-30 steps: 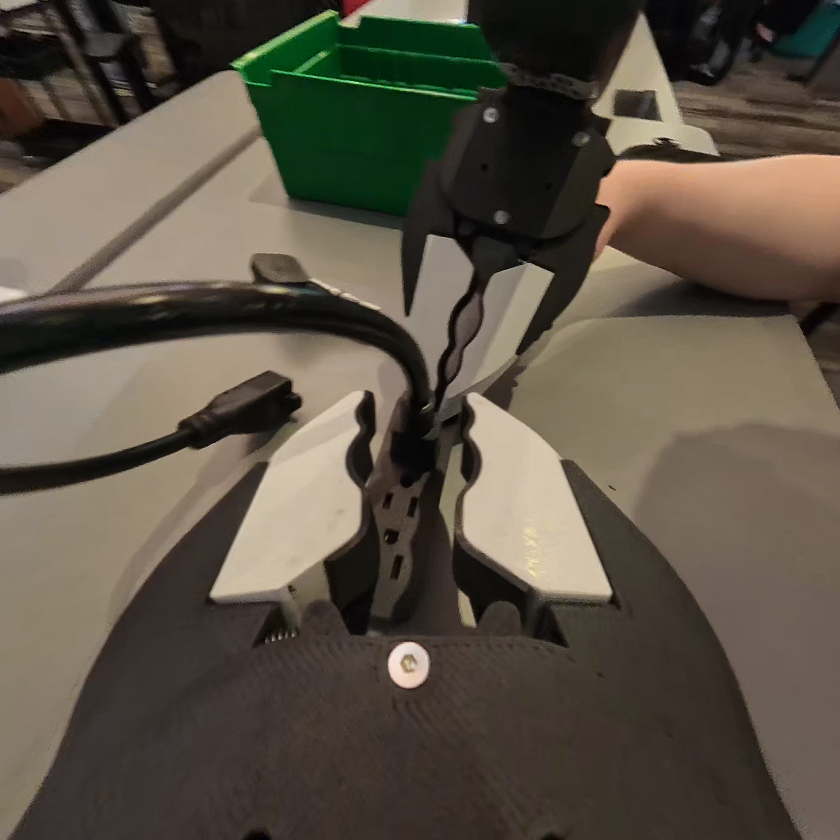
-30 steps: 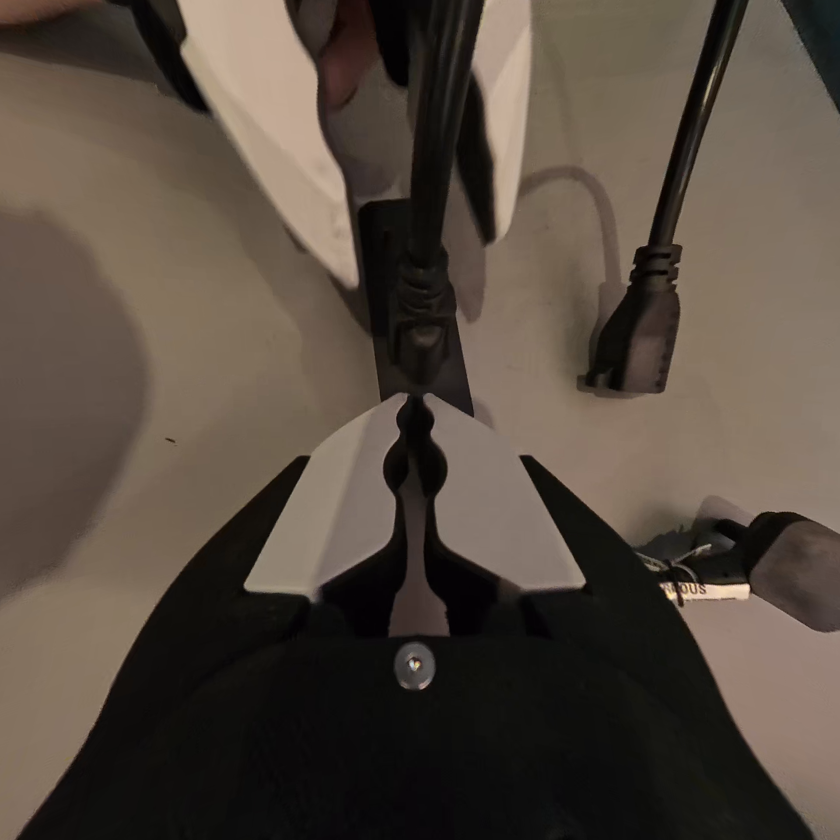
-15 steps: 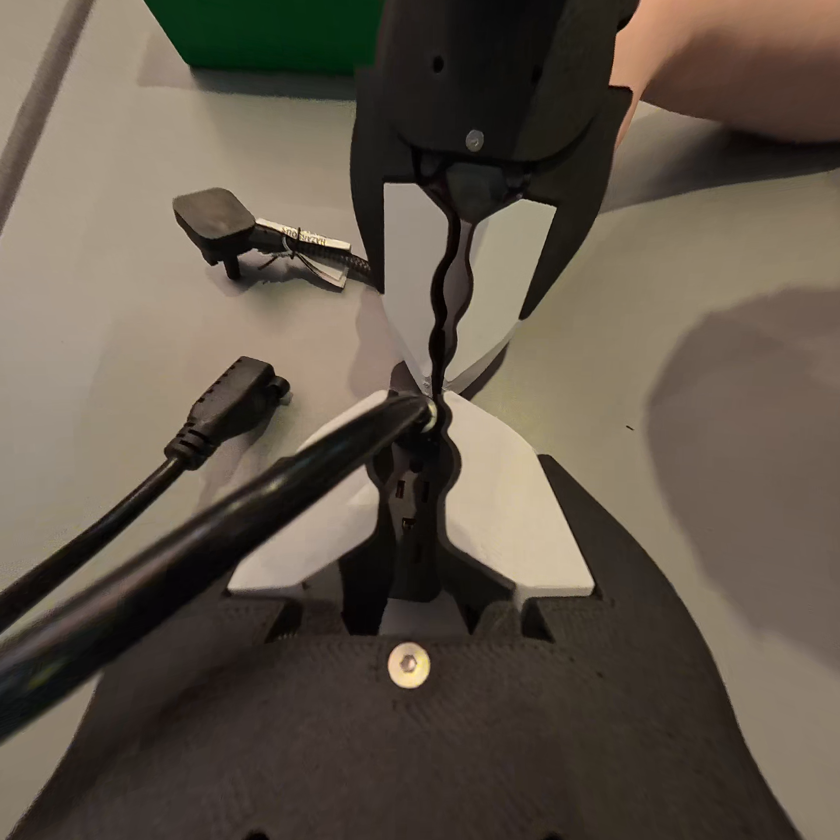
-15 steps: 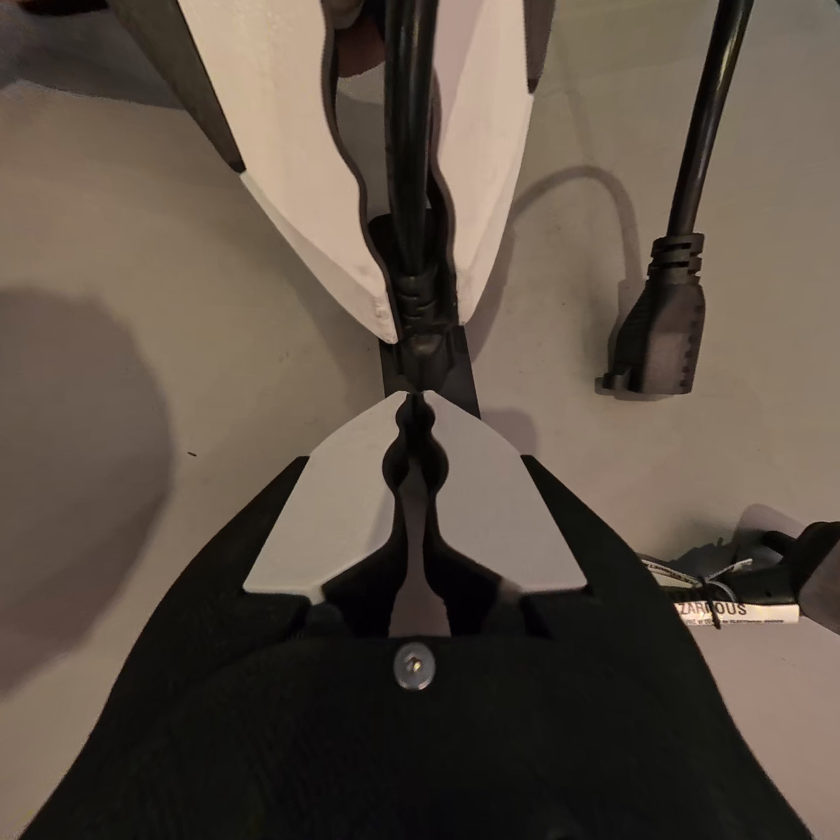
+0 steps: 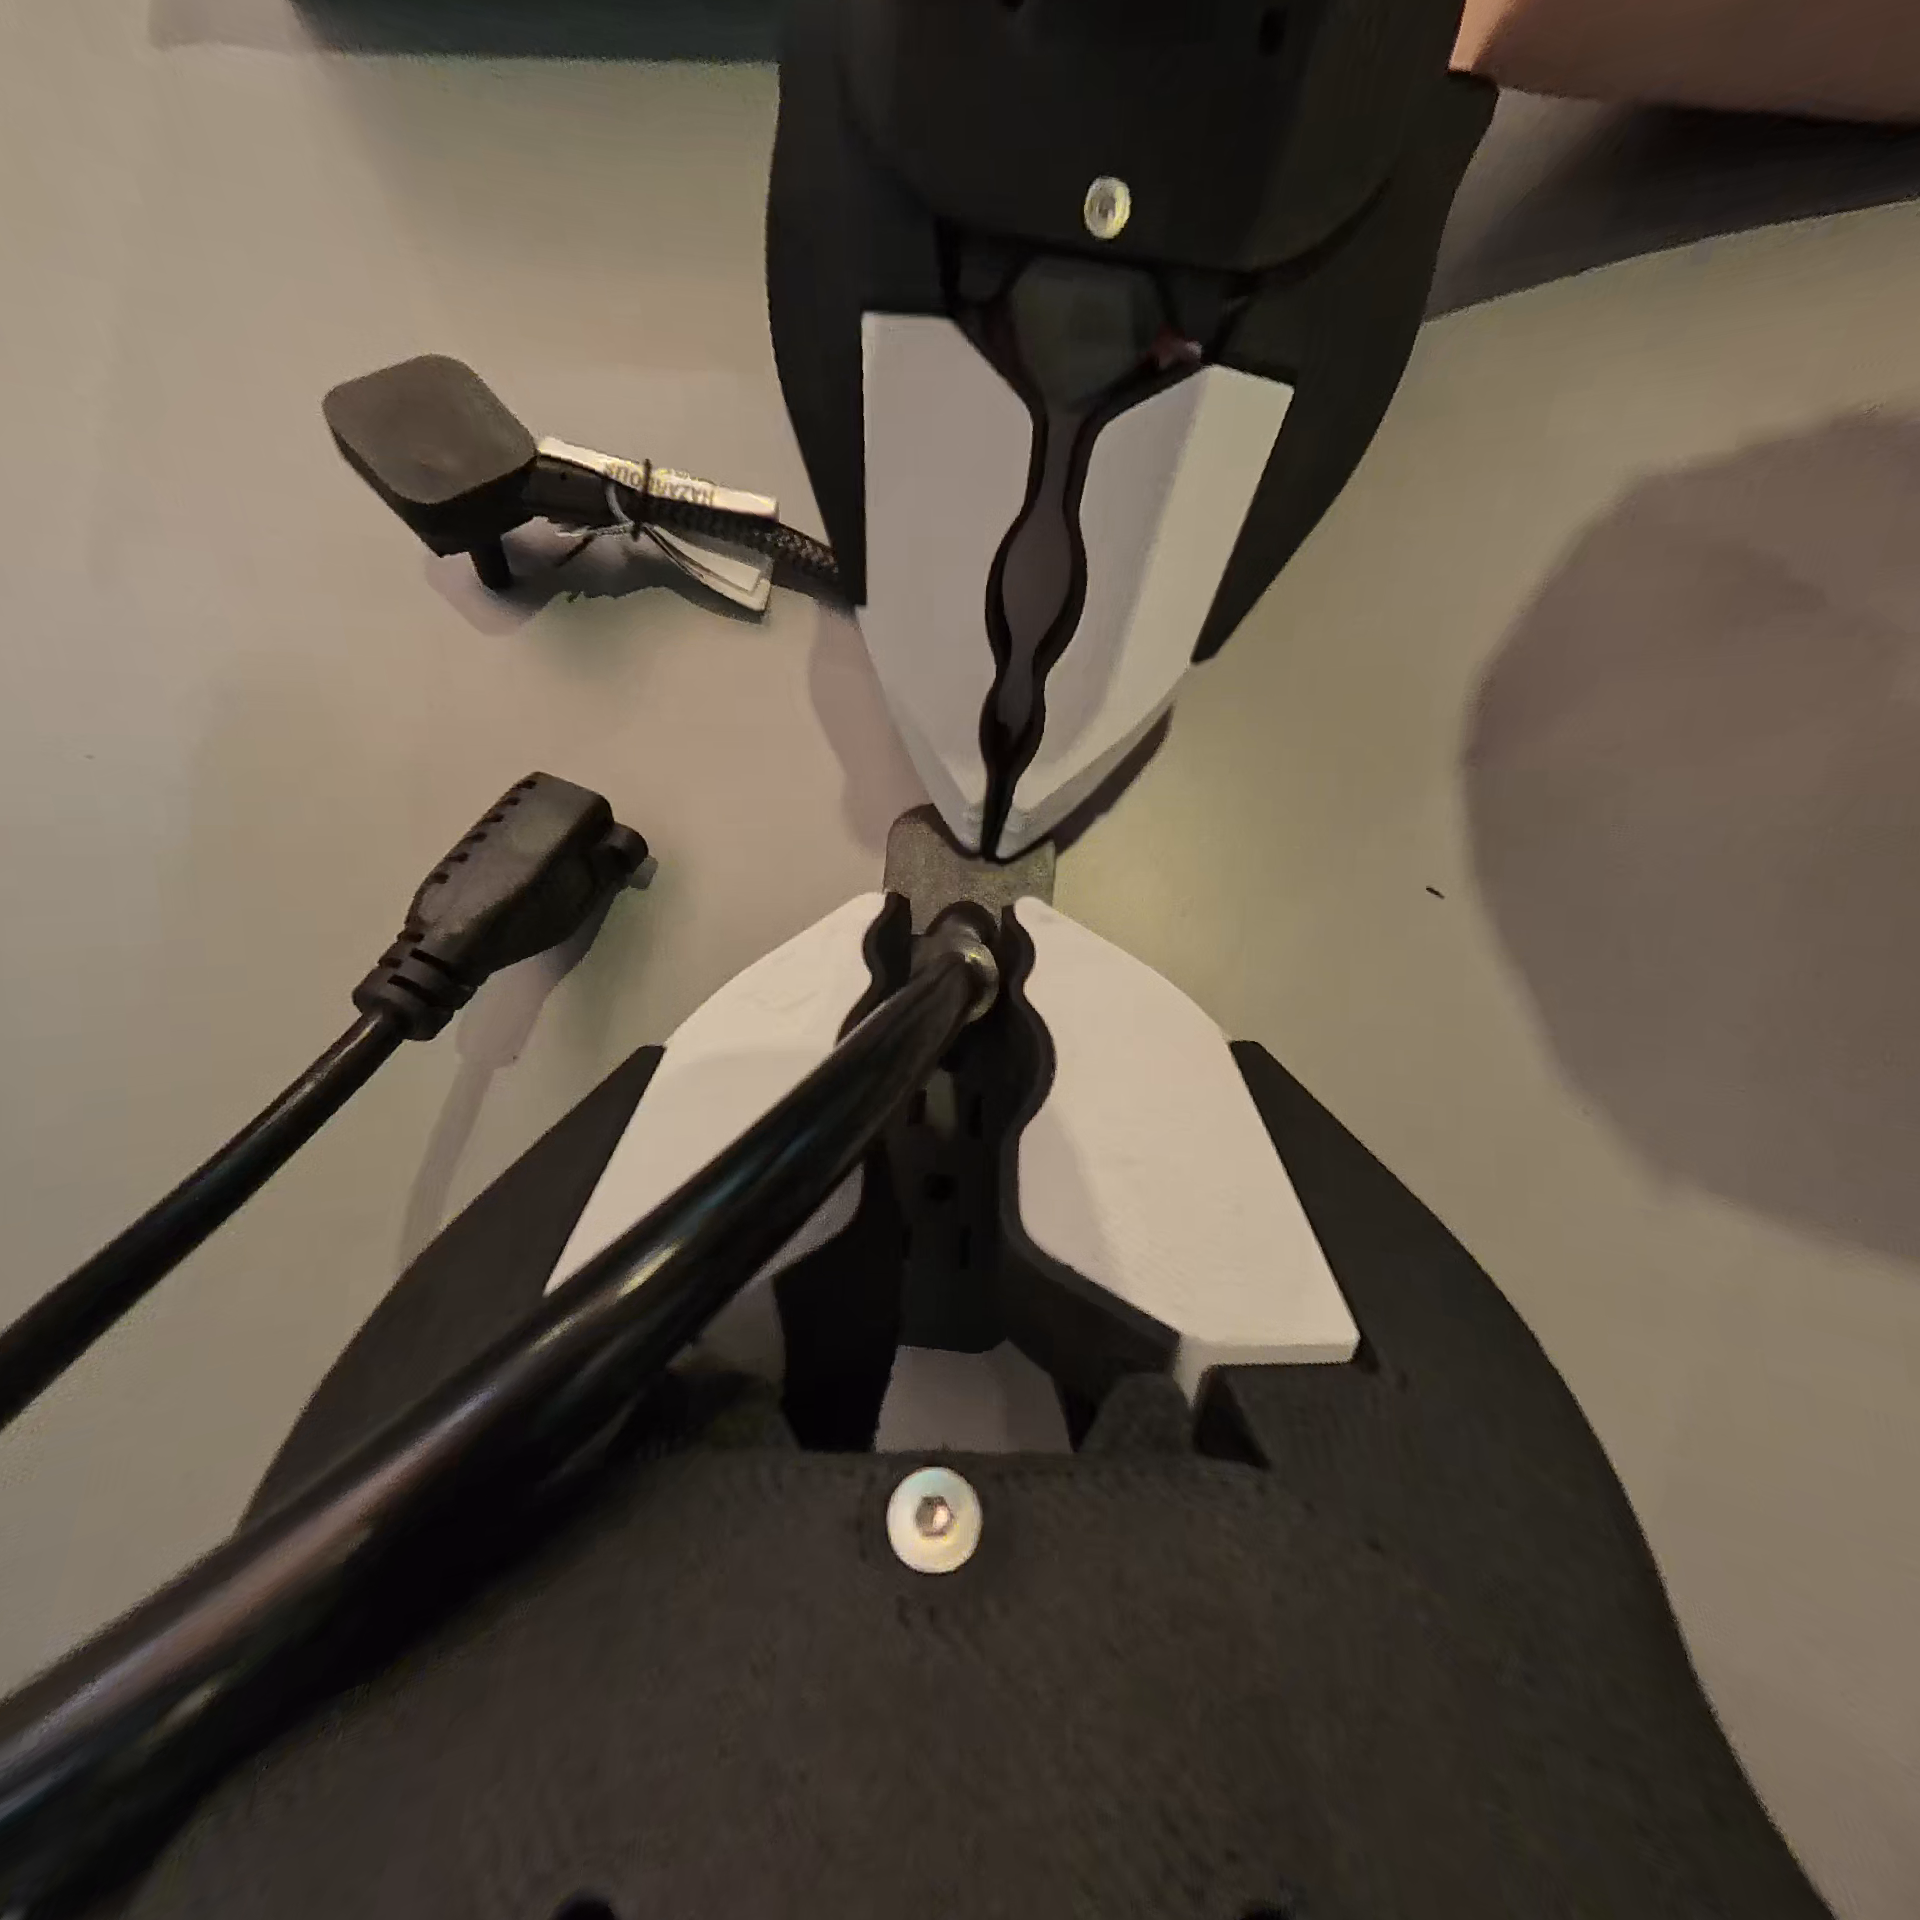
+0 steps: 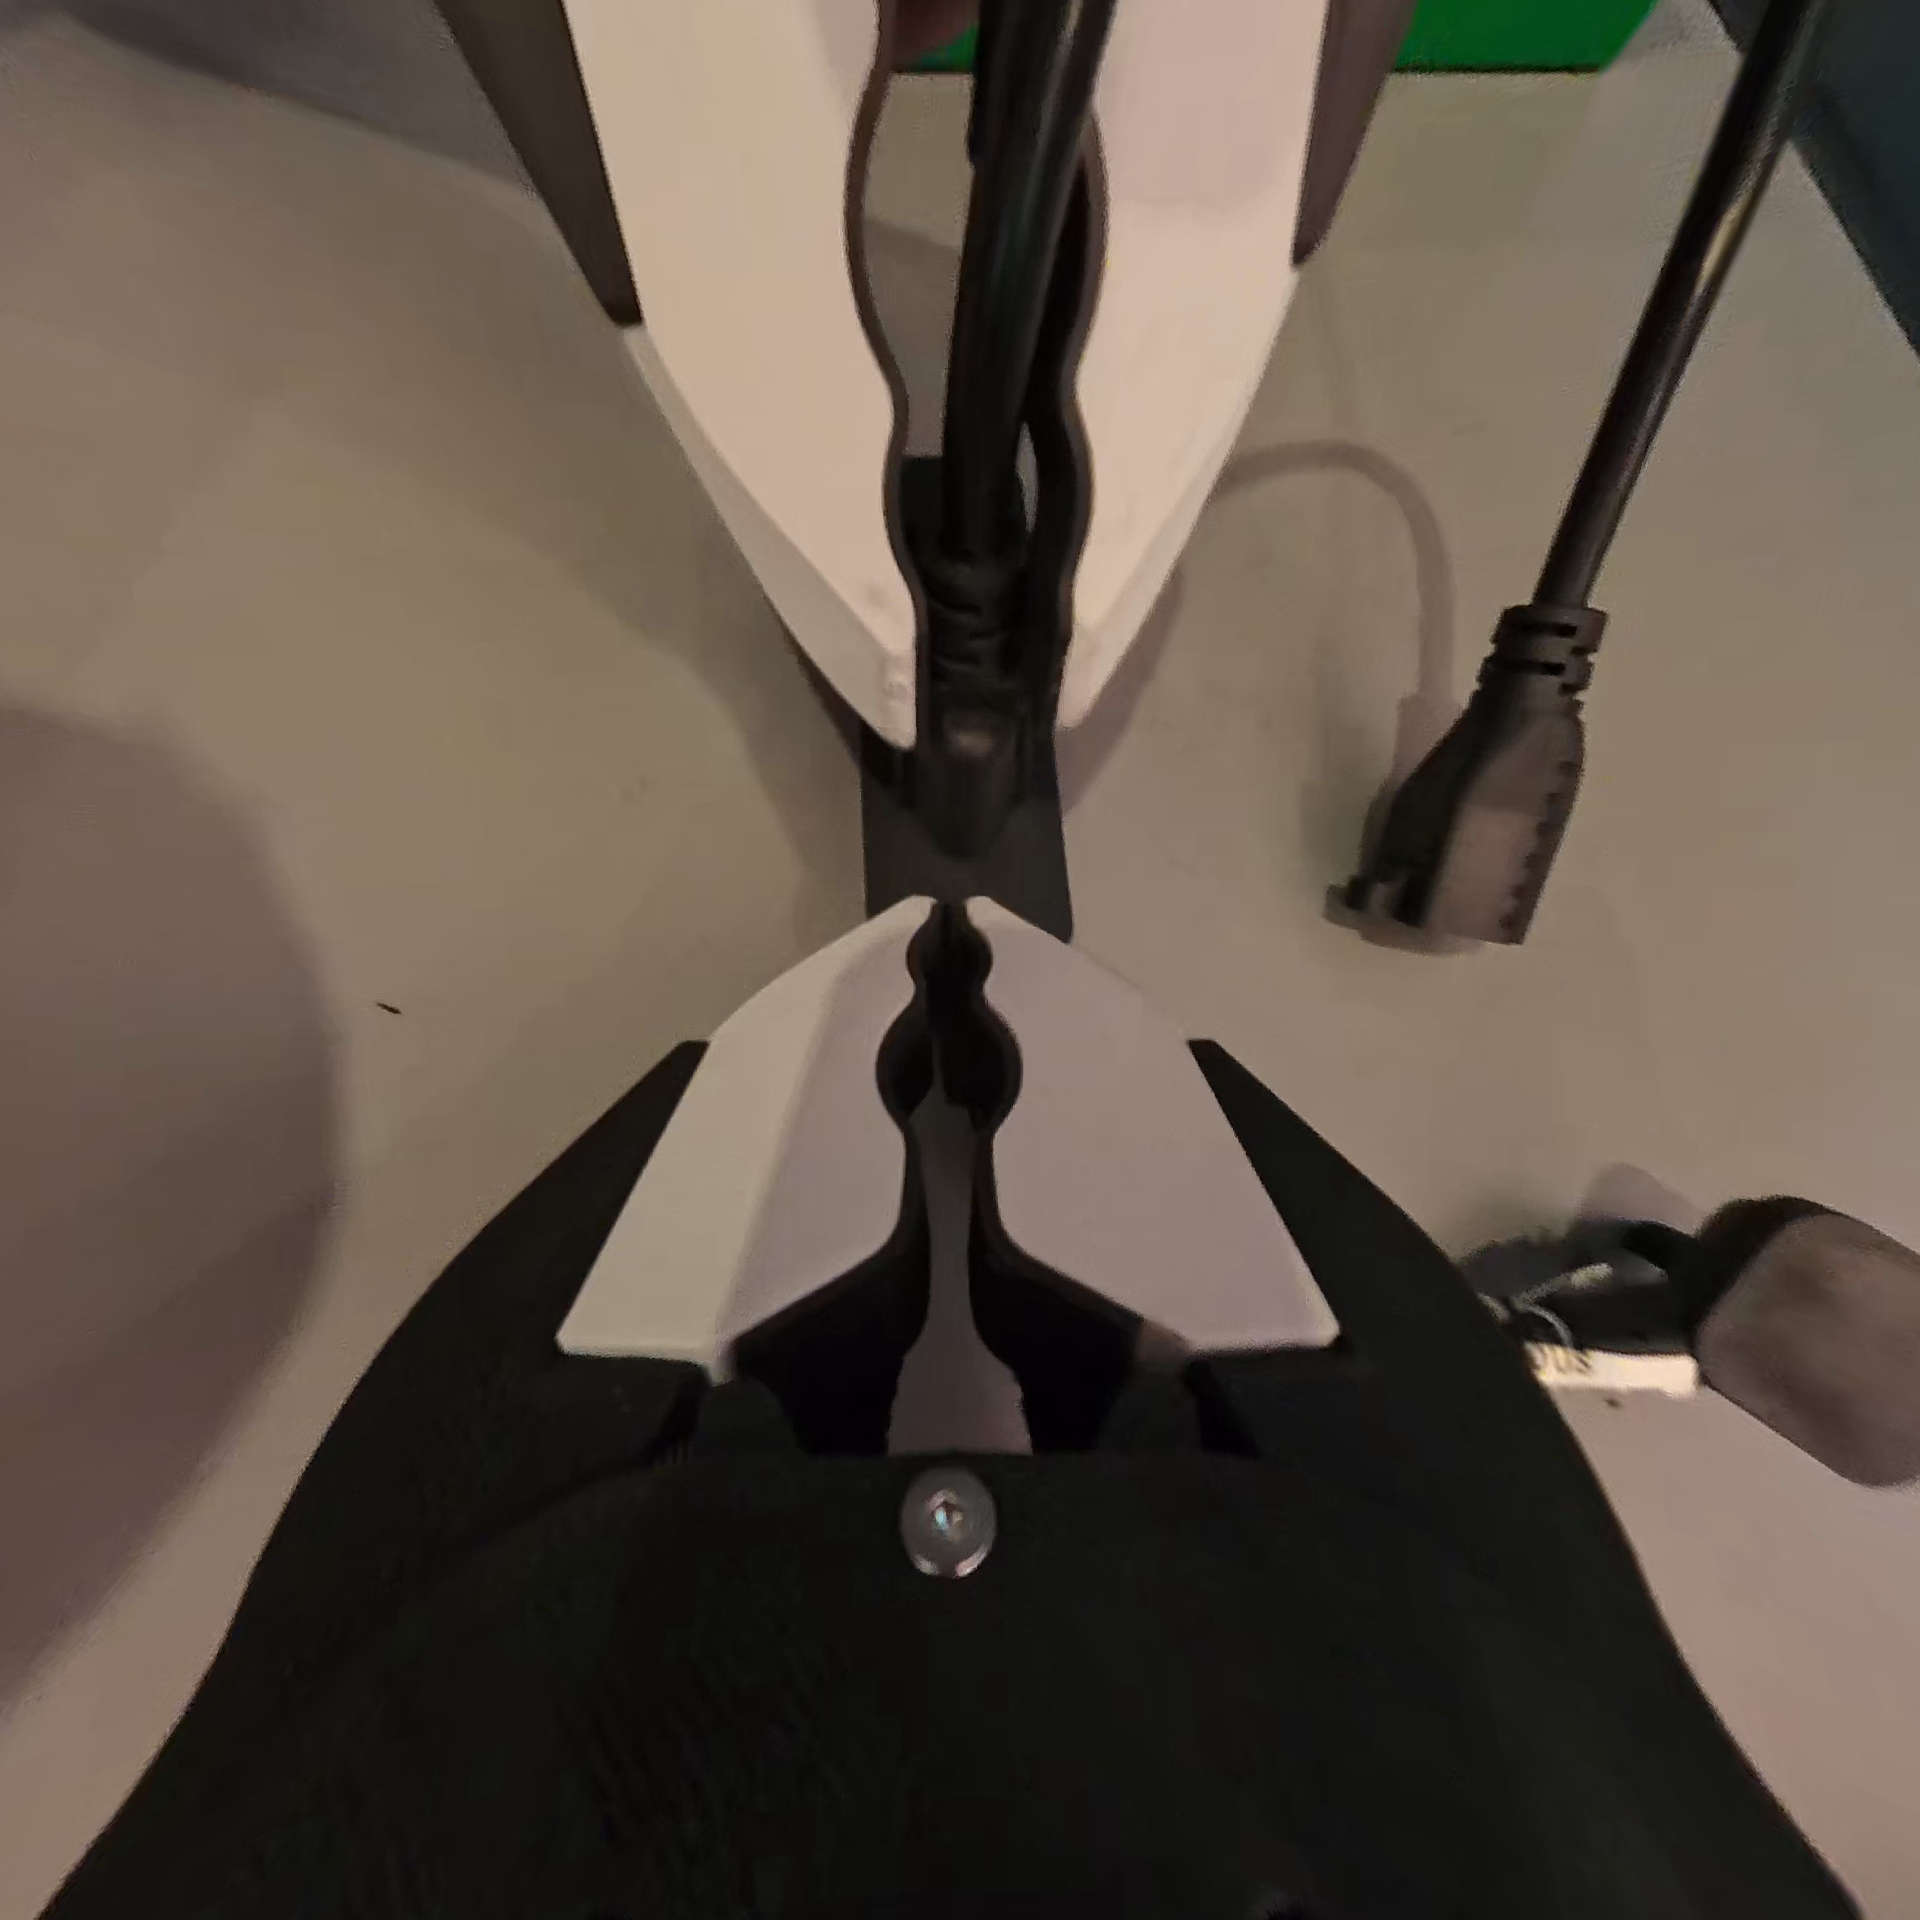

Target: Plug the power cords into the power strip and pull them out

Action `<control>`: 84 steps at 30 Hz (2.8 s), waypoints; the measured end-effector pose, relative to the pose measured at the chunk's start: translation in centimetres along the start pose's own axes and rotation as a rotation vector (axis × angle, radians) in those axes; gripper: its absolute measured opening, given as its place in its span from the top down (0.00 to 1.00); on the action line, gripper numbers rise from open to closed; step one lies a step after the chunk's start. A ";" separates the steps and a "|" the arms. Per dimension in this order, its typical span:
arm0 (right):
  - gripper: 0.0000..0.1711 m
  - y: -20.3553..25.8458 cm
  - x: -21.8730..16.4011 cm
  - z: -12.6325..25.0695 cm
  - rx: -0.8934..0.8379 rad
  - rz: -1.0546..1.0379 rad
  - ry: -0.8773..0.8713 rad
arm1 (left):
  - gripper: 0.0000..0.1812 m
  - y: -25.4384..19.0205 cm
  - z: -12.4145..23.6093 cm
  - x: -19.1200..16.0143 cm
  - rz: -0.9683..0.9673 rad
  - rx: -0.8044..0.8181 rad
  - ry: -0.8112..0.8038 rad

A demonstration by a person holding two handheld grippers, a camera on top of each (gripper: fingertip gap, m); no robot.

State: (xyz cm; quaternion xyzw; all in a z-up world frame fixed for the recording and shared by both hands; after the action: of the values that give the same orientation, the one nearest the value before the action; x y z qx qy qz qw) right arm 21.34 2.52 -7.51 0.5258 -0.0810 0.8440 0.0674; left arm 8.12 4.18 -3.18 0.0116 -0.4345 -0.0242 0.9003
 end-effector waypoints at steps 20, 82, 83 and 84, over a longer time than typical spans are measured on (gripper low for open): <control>0.98 -0.3 -0.1 -0.1 0.023 -0.091 0.016 | 0.92 0.3 0.6 0.7 0.017 -0.043 0.127; 0.99 0.1 2.3 1.5 -0.024 -0.154 -0.303 | 0.73 -0.1 1.9 -3.5 0.039 0.127 -0.001; 0.99 0.2 2.8 1.3 -0.024 -0.154 -0.331 | 0.74 -0.1 1.8 -3.8 0.044 0.133 -0.004; 0.99 0.3 3.0 0.9 -0.033 -0.150 -0.337 | 0.76 -0.1 1.5 -4.1 0.050 0.126 -0.005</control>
State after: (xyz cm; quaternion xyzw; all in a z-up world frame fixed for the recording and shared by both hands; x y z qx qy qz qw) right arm 20.72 2.15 -4.41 0.6631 -0.0656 0.7352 0.1245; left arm 4.36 4.27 -5.47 0.0571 -0.4377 0.0258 0.8969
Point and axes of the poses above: each gripper's, where its closed fingertips meet, z back along the fingers, x out of its top, y = z × x across the jaws, the point moved 9 cm from there along z, back along the fingers, and after that the axes turned 14 degrees about -y, right-handed, at the moved point
